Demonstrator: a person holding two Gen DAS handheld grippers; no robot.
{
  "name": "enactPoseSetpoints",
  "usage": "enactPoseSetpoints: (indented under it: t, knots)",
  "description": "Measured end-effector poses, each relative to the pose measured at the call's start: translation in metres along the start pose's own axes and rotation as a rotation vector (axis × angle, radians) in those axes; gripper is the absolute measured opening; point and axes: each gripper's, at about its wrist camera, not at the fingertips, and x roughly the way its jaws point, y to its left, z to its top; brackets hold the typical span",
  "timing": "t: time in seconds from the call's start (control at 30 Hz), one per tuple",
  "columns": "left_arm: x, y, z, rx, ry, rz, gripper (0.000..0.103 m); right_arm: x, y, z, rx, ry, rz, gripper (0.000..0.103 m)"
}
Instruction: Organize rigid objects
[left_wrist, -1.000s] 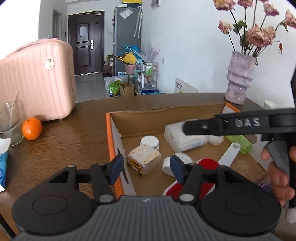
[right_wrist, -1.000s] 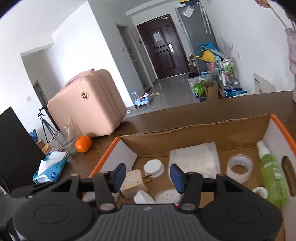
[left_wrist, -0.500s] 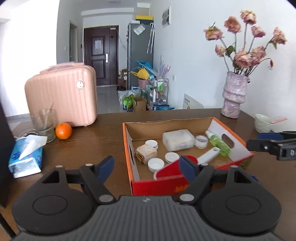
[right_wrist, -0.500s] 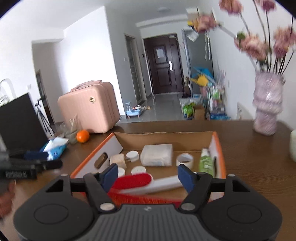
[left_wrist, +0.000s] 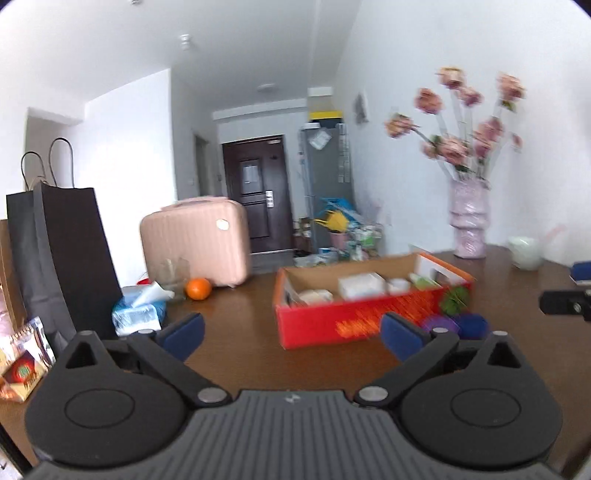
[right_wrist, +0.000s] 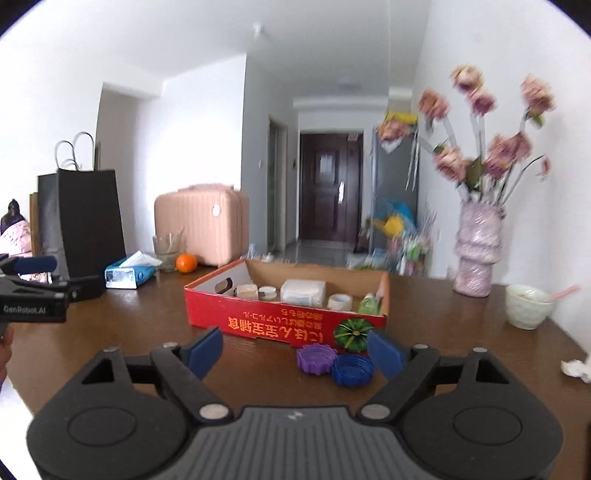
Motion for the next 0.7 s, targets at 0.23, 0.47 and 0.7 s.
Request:
enactPoseSetpoints:
  t: [0.23,0.47,0.7]
  knots:
    - [-0.029,-0.023,-0.033,0.014,0.09,-0.106,0.103,-0.038,0.008,-0.053,0.038,0.104,-0.021,0.089]
    - [-0.022,-0.029,-0.034,-0.009,0.122,-0.134,0.103,-0.042,0.007,-0.057,0.052,0.118,-0.033,0.089]
    - [0.006,-0.03,-0.037,-0.04,0.178,-0.146,0.103,-0.019,0.0,-0.061,0.067,0.155,-0.03,0.089]
